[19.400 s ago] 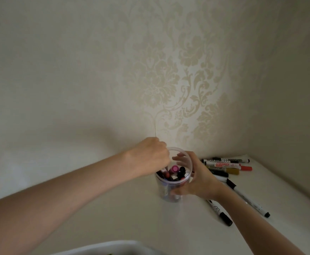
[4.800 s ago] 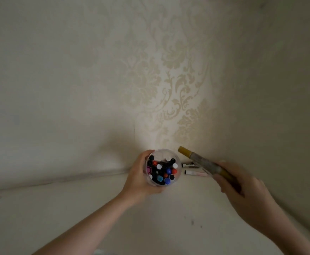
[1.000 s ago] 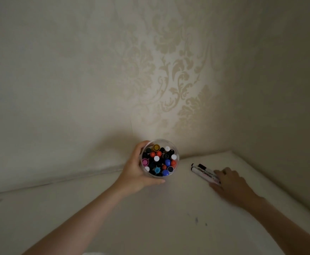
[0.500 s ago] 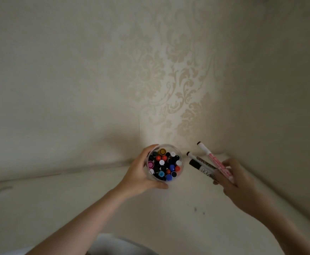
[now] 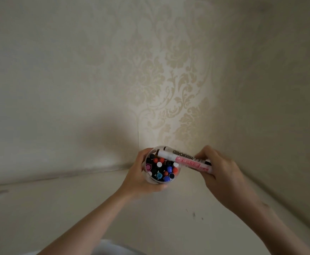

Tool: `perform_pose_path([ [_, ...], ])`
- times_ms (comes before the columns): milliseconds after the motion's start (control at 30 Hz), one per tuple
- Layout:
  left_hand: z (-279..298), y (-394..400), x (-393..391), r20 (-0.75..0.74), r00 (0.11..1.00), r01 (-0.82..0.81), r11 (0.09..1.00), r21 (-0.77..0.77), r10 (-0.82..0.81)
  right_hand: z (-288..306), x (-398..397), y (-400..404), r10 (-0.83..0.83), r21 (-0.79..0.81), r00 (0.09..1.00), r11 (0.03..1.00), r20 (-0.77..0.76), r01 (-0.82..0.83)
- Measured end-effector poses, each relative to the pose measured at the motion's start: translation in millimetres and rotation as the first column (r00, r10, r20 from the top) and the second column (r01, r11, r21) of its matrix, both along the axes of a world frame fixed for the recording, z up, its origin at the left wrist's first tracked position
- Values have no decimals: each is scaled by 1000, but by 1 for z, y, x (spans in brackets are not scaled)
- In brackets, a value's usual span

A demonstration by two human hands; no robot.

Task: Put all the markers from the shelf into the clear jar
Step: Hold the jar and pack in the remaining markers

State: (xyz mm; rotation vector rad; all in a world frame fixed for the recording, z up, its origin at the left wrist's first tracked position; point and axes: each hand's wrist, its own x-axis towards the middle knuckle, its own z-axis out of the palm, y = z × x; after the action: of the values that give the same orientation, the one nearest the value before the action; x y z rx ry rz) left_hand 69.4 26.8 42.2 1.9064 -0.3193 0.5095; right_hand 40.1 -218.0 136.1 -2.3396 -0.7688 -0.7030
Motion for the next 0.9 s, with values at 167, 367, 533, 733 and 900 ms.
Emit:
perform_pose_path([
  [167, -2, 4, -3, -22, 1000, -2, 1000, -14, 1, -47, 19, -40, -258, 67, 954, 961, -153, 270],
  [367, -1, 3, -2, -15, 1000, 0, 999, 44, 1, -126, 38, -44, -513, -338, 808, 845, -291, 415],
  [533, -2, 1, -4, -3, 1000, -1, 996, 85, 1, -138, 37, -38, -520, -527, 836, 766, -173, 367],
  [733, -2, 0, -2, -2, 1000, -6, 995, 104, 6, -105, 35, -49, -446, -390, 750, 880, -489, 271],
  [900, 0, -3, -2, -15, 1000, 6, 995, 95, -5, -50, 19, -64, 120, 278, 572, 940, -812, 196],
])
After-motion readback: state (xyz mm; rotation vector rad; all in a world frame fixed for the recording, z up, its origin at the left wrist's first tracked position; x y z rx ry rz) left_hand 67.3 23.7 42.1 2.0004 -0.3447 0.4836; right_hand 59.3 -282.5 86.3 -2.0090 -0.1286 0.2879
